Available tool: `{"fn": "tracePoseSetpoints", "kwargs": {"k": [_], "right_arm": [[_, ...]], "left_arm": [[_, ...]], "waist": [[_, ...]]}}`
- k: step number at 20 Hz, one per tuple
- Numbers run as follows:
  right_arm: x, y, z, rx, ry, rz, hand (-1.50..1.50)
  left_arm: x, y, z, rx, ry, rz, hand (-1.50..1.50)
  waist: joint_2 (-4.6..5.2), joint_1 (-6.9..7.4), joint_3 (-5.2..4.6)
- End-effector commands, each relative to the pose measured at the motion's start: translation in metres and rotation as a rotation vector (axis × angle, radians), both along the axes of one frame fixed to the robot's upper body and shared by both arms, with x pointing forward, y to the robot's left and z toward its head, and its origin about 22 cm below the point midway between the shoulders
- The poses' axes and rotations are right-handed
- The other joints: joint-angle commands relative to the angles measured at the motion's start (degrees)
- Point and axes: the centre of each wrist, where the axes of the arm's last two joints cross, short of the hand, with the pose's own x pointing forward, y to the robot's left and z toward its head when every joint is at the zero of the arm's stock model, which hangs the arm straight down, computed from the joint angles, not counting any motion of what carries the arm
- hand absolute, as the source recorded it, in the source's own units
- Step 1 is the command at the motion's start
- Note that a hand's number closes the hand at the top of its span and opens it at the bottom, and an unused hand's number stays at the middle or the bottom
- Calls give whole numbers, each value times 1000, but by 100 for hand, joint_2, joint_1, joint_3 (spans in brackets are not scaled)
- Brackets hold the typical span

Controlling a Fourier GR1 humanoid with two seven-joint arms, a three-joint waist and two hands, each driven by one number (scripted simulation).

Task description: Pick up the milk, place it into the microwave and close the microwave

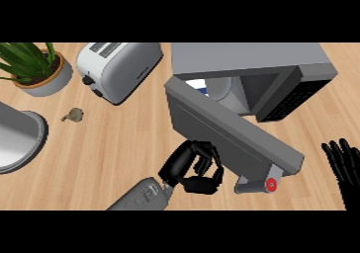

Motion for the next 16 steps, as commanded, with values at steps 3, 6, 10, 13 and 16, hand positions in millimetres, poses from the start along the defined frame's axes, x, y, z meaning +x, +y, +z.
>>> {"fn": "tracePoseSetpoints", "kwargs": {"k": [3, 6, 10, 13, 16], "right_arm": [[2, 8, 37, -6, -44, 92, -150], [6, 5, 46, 1, -54, 134, -150], [6, 7, 56, -10, -40, 175, -150], [10, 1, 68, -49, -72, 194, -150], [15, -3, 77, -74, -65, 196, -150]], "left_arm": [[1, -22, 3, 24, 59, -10, 150], [8, -26, 14, -61, 11, 27, 150], [9, -33, 22, -127, -7, 60, 150], [15, -37, 33, -160, -30, 133, 150], [29, -37, 44, -202, -45, 243, 150]], "waist": [[40, -160, -3], [91, -353, -14], [118, -464, -20], [131, -603, -15], [149, -539, -13]]}}
